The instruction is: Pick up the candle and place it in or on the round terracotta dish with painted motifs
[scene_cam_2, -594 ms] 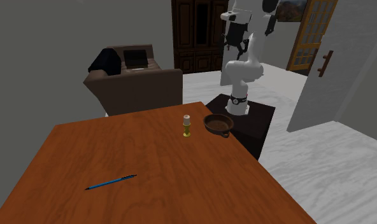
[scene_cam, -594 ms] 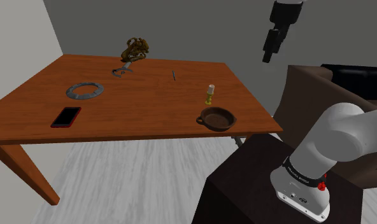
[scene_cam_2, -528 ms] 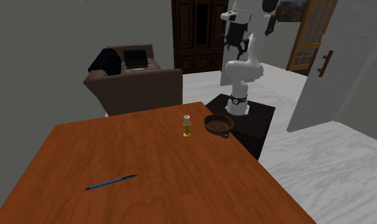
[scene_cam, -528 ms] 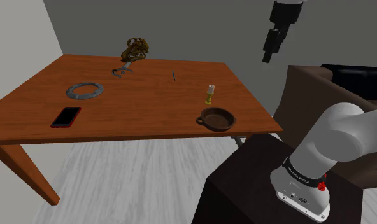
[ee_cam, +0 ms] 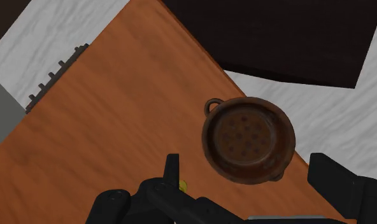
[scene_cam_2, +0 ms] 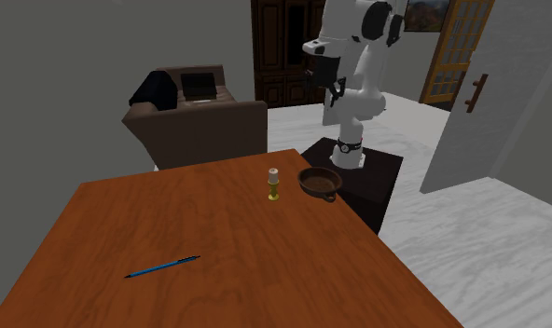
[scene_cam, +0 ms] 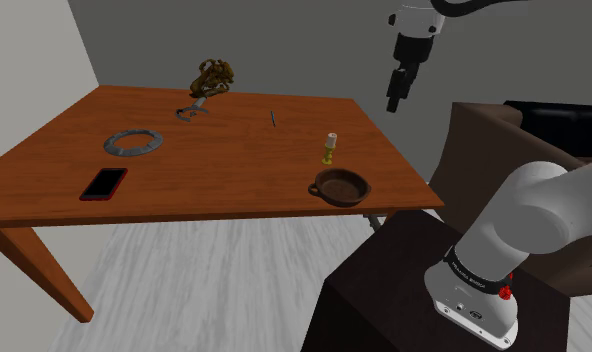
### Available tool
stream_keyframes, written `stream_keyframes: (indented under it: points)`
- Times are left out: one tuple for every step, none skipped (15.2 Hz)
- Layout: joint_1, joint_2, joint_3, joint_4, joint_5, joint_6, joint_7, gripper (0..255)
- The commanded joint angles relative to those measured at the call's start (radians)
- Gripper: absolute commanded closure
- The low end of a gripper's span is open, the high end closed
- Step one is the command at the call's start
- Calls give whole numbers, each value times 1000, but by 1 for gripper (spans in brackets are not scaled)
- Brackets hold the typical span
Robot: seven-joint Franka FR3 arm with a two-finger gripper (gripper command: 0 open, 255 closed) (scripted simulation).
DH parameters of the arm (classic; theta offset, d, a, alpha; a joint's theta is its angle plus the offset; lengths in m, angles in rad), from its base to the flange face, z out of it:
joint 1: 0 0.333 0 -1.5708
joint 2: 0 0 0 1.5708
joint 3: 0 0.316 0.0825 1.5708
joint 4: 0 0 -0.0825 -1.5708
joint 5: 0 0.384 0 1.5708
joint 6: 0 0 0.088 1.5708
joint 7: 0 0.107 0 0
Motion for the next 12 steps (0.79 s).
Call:
stream_keyframes:
  points:
    - [-1, 57, -26, -6, -8, 67, -33, 0]
    - [-1, 87, -37, -7, -10, 97, -48, 0]
    - [-1, 117, -48, -6, -12, 128, -63, 0]
    - [0, 148, -59, -5, -12, 158, -78, 0]
    - [0, 181, -70, -1, -12, 187, -94, 0]
    - [1, 214, -80, 4, -12, 216, -109, 0]
    - [2, 248, -90, 10, -10, 244, -125, 0]
    - [3, 283, -99, 17, -8, 272, -141, 0]
    - [4, 319, -108, 26, -5, 298, -158, 0]
    - [5, 355, -117, 37, 0, 324, -175, 0]
    - [6, 392, -125, 49, 5, 348, -192, 0]
    - [7, 430, -132, 62, 12, 372, -210, 0]
